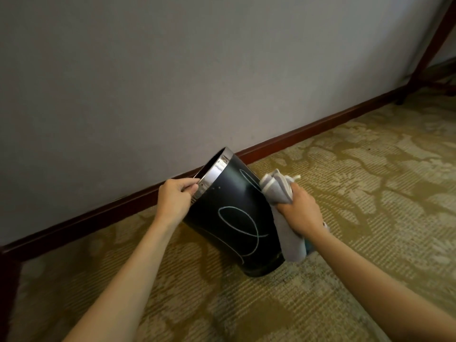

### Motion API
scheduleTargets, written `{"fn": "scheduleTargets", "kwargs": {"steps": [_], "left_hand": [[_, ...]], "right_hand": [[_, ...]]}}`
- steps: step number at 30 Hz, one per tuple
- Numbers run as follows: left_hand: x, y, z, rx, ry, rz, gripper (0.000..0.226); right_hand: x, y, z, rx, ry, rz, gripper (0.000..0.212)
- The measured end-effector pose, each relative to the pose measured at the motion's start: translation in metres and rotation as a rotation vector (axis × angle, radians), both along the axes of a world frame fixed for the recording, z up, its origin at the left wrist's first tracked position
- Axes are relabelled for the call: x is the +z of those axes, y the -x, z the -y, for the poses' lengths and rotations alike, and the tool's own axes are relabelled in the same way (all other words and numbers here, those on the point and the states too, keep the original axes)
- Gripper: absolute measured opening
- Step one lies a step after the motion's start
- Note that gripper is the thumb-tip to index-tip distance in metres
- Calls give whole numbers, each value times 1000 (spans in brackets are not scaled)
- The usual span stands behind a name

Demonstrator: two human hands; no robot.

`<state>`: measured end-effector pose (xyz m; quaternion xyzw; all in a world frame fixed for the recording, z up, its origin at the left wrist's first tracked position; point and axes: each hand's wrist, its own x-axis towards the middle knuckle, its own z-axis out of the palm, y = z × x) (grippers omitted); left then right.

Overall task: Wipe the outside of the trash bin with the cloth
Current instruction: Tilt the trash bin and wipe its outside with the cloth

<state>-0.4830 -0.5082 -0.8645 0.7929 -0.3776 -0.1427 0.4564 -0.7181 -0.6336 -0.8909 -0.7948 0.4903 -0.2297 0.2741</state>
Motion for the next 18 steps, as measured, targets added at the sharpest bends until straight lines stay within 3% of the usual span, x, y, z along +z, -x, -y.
{"fn": "scheduleTargets", "kwargs": {"steps": [2, 5, 9, 15, 18], "left_hand": [[2, 11, 6, -33, 18, 35, 25], [6, 25, 17, -35, 24, 110, 24], [8, 33, 25, -30, 12, 165, 25], [10, 33, 24, -2, 42, 348, 26], [11, 33, 25, -11, 53, 359, 25]], "right_hand": [[13, -15, 2, 31, 56, 63, 39], [22, -30, 4, 86, 182, 14, 57], [15, -13, 14, 117, 159, -5, 66], [-32, 47, 14, -33, 42, -442, 58], [-42, 60, 12, -43, 24, -514, 59]]}}
